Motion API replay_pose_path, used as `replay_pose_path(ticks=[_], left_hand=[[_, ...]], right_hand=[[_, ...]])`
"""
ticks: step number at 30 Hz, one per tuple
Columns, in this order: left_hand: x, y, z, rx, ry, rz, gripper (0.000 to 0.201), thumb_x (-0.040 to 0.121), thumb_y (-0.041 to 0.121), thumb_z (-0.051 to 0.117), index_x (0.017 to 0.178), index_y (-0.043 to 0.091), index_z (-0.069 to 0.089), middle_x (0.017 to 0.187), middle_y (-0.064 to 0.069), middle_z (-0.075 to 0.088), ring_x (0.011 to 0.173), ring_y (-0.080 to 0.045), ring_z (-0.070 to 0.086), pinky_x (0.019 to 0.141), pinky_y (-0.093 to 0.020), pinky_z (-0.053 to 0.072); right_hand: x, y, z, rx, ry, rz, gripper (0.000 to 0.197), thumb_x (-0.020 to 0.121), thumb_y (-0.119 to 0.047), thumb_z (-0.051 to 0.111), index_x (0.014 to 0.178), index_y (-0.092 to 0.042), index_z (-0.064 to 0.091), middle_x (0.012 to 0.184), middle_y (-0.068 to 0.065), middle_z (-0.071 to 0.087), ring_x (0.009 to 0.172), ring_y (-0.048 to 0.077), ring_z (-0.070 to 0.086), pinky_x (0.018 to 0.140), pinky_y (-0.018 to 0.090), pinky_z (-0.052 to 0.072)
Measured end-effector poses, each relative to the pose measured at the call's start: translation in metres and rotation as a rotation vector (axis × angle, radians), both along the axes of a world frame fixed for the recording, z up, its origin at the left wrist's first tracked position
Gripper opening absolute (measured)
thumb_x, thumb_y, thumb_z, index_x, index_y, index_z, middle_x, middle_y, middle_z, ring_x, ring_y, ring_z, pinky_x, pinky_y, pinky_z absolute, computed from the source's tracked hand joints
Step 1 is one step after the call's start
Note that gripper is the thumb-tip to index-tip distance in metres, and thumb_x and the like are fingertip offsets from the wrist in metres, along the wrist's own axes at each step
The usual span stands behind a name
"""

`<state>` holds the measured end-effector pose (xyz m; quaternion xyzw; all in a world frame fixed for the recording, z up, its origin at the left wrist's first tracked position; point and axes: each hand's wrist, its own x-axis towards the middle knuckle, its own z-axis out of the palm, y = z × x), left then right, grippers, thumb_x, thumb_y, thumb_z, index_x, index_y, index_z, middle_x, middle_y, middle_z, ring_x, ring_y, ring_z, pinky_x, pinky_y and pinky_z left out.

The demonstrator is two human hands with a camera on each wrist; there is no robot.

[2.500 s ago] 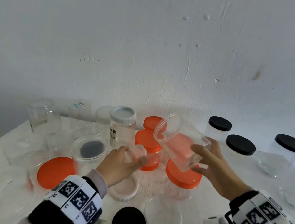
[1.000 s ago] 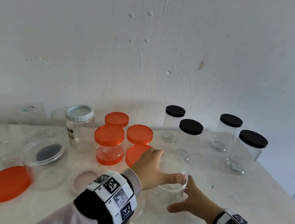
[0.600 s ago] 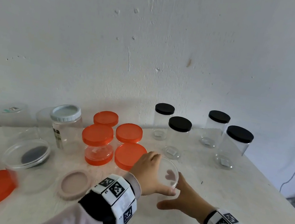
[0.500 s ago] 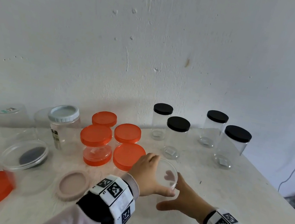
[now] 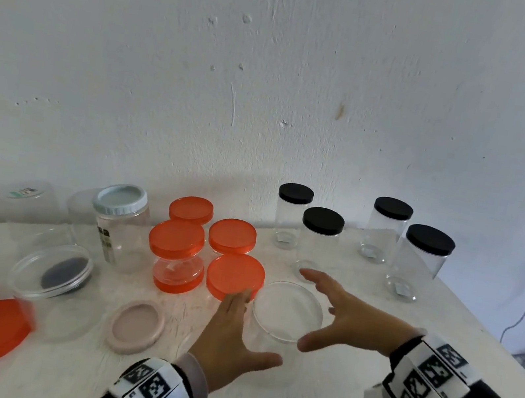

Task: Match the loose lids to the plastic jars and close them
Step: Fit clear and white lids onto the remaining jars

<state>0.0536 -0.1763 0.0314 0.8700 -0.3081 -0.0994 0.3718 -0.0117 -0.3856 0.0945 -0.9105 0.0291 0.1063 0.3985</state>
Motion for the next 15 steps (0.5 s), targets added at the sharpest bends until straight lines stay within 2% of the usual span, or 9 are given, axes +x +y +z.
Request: replay_pose_path(ticks=[2, 4, 5, 6, 8, 9, 10, 12, 15], left_hand=[[-0.002, -0.001, -0.009, -0.037, 0.098, 0.018, 0.109, 0.058, 0.059, 0.08, 0.145, 0.024, 0.023, 0.144, 0.006, 0.036, 0.125, -0.009, 0.039, 0.107, -0.025, 0.034], [-0.002, -0.006, -0.014, -0.075, 0.173, 0.02, 0.105, 0.058, 0.055, 0.082, 0.143, 0.027, 0.027, 0.143, 0.009, 0.04, 0.127, -0.011, 0.04, 0.11, -0.033, 0.035], [-0.001, -0.009, -0.016, -0.1, 0.202, 0.018, 0.104, 0.058, 0.051, 0.084, 0.142, 0.029, 0.027, 0.142, 0.011, 0.041, 0.128, -0.011, 0.04, 0.11, -0.032, 0.035], [0.001, -0.012, -0.017, -0.134, 0.225, 0.011, 0.101, 0.059, 0.047, 0.085, 0.141, 0.032, 0.028, 0.139, 0.015, 0.042, 0.127, -0.009, 0.04, 0.108, -0.026, 0.036], [0.004, -0.017, -0.018, -0.189, 0.241, -0.016, 0.094, 0.059, 0.037, 0.088, 0.132, 0.041, 0.03, 0.127, 0.028, 0.043, 0.121, -0.002, 0.04, 0.092, -0.004, 0.034], [0.006, -0.019, -0.018, -0.205, 0.238, -0.033, 0.092, 0.059, 0.033, 0.088, 0.128, 0.045, 0.029, 0.123, 0.032, 0.042, 0.119, 0.002, 0.04, 0.085, 0.0, 0.032], [0.007, -0.021, -0.019, -0.218, 0.232, -0.047, 0.092, 0.058, 0.031, 0.088, 0.126, 0.048, 0.028, 0.121, 0.035, 0.041, 0.118, 0.004, 0.04, 0.083, 0.001, 0.031], [0.009, -0.022, -0.02, -0.226, 0.228, -0.064, 0.094, 0.058, 0.032, 0.088, 0.127, 0.049, 0.026, 0.123, 0.035, 0.039, 0.118, 0.007, 0.038, 0.09, -0.002, 0.028], [0.011, -0.022, -0.023, -0.197, 0.229, -0.06, 0.1, 0.06, 0.038, 0.087, 0.136, 0.042, 0.021, 0.135, 0.024, 0.038, 0.122, 0.001, 0.035, 0.103, -0.017, 0.029]], right_hand=[[0.01, 0.009, 0.009, -0.13, 0.015, 0.069, 0.113, 0.063, -0.046, 0.085, 0.148, -0.04, 0.011, 0.155, -0.018, 0.011, 0.14, 0.008, 0.016, 0.116, 0.033, 0.021], [0.019, 0.019, 0.015, -0.277, 0.06, 0.149, 0.114, 0.065, -0.046, 0.084, 0.15, -0.038, 0.008, 0.154, -0.018, 0.01, 0.141, 0.01, 0.013, 0.117, 0.038, 0.02], [0.024, 0.024, 0.017, -0.343, 0.086, 0.184, 0.114, 0.066, -0.046, 0.083, 0.15, -0.037, 0.008, 0.154, -0.017, 0.011, 0.141, 0.012, 0.013, 0.117, 0.041, 0.021], [0.028, 0.028, 0.019, -0.397, 0.111, 0.211, 0.114, 0.066, -0.046, 0.083, 0.151, -0.036, 0.007, 0.153, -0.015, 0.013, 0.141, 0.013, 0.014, 0.117, 0.043, 0.023], [0.033, 0.034, 0.023, -0.478, 0.158, 0.244, 0.114, 0.066, -0.046, 0.083, 0.151, -0.038, 0.007, 0.151, -0.013, 0.017, 0.14, 0.016, 0.016, 0.115, 0.046, 0.026], [0.035, 0.036, 0.025, -0.505, 0.179, 0.251, 0.113, 0.066, -0.046, 0.083, 0.151, -0.039, 0.008, 0.151, -0.013, 0.018, 0.14, 0.017, 0.017, 0.114, 0.047, 0.027], [0.036, 0.037, 0.027, -0.526, 0.199, 0.253, 0.112, 0.067, -0.045, 0.082, 0.15, -0.041, 0.008, 0.151, -0.013, 0.019, 0.139, 0.017, 0.017, 0.114, 0.048, 0.028], [0.038, 0.037, 0.029, -0.55, 0.223, 0.25, 0.109, 0.067, -0.044, 0.082, 0.149, -0.044, 0.01, 0.15, -0.013, 0.02, 0.138, 0.018, 0.018, 0.113, 0.049, 0.029], [0.04, 0.037, 0.029, -0.57, 0.233, 0.232, 0.107, 0.066, -0.044, 0.082, 0.148, -0.046, 0.013, 0.146, -0.013, 0.023, 0.136, 0.018, 0.021, 0.111, 0.048, 0.031]])
